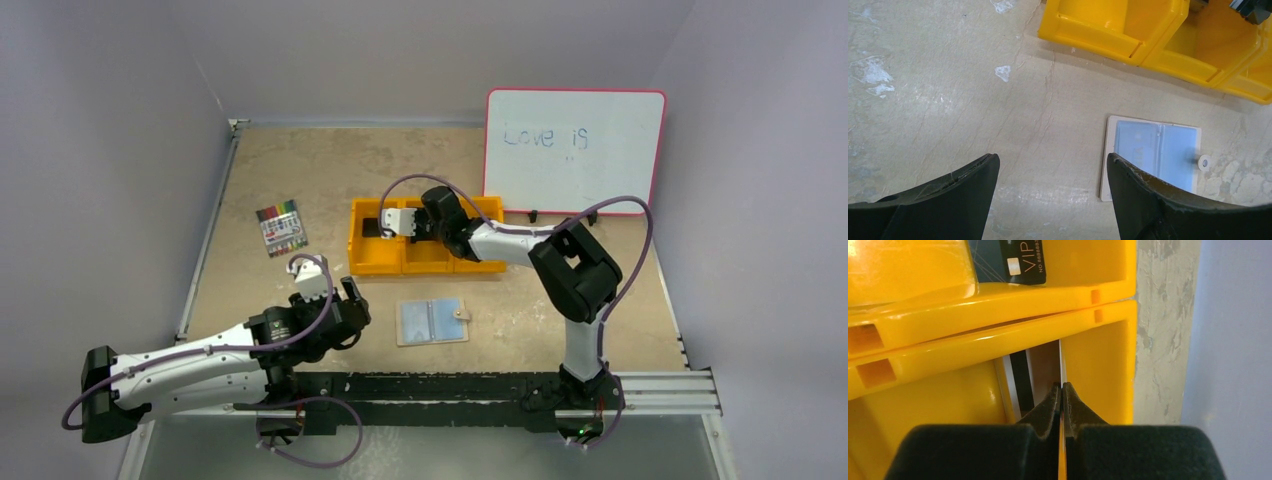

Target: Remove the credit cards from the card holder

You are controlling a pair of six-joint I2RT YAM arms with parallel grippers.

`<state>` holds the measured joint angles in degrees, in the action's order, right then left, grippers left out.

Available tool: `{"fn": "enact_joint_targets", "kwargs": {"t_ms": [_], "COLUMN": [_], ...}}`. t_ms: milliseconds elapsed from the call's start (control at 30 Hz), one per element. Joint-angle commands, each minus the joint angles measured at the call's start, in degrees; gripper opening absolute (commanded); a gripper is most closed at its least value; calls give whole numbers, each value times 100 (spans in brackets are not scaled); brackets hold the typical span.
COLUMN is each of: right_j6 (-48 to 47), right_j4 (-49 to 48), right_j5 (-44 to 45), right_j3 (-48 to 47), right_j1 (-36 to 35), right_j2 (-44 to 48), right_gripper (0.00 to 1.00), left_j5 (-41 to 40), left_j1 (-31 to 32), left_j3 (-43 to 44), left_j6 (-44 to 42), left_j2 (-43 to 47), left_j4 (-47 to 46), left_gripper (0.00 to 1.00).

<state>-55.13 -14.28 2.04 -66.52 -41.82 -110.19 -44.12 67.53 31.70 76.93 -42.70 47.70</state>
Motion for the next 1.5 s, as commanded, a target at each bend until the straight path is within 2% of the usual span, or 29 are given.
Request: {"fn": "enact_joint_targets", "kwargs": {"t_ms": [0, 100, 233, 400, 500, 733, 800, 833, 1167, 1267, 1367, 1467], "right_j6": [-119, -148, -171, -35, 33, 134, 175, 200, 447, 1024, 1896, 3636], "right_j4": [-337, -346, -297, -154, -89, -110, -60, -27, -96, -292, -912, -1495], "right_j5": [61, 50, 39, -84, -118, -143, -160, -176, -168, -171, -106, -132], "right_j3": [-57, -21, -18, -60, -52, 61, 86, 94, 252, 319, 708, 1204], "right_j1": [34, 43, 50, 54, 60, 60, 60, 60, 60, 60, 60, 56], "right_j2": [17, 2, 3, 96, 182, 447, 557, 616, 1235, 1651, 2324, 2880], "right_gripper": [1, 2, 11, 13, 25, 28, 40, 41, 44, 44, 47, 55], "left_j5": [-88, -88, -88, -73, -50, -3, 15, 21, 164, 189, 193, 166], "left_j1": [5, 6, 6, 6, 4, 5, 6, 6, 6, 4, 6, 6], "left_j3": [11, 20, 58, 75, 64, 24, 58, 74, 102, 140, 192, 234], "left_j6": [-3, 4, -58, -40, -18, -7, -43, -54, -112, -151, -160, -147], "left_j2": [42, 6, -52, -130, -148, -175, -204, -225, -393, -456, -538, -591], "left_j4": [27, 19, -16, -21, -54, -158, -184, -189, -386, -436, -462, -479], "left_gripper": [78, 78, 78, 78, 78, 78, 78, 78, 78, 78, 78, 78]}}
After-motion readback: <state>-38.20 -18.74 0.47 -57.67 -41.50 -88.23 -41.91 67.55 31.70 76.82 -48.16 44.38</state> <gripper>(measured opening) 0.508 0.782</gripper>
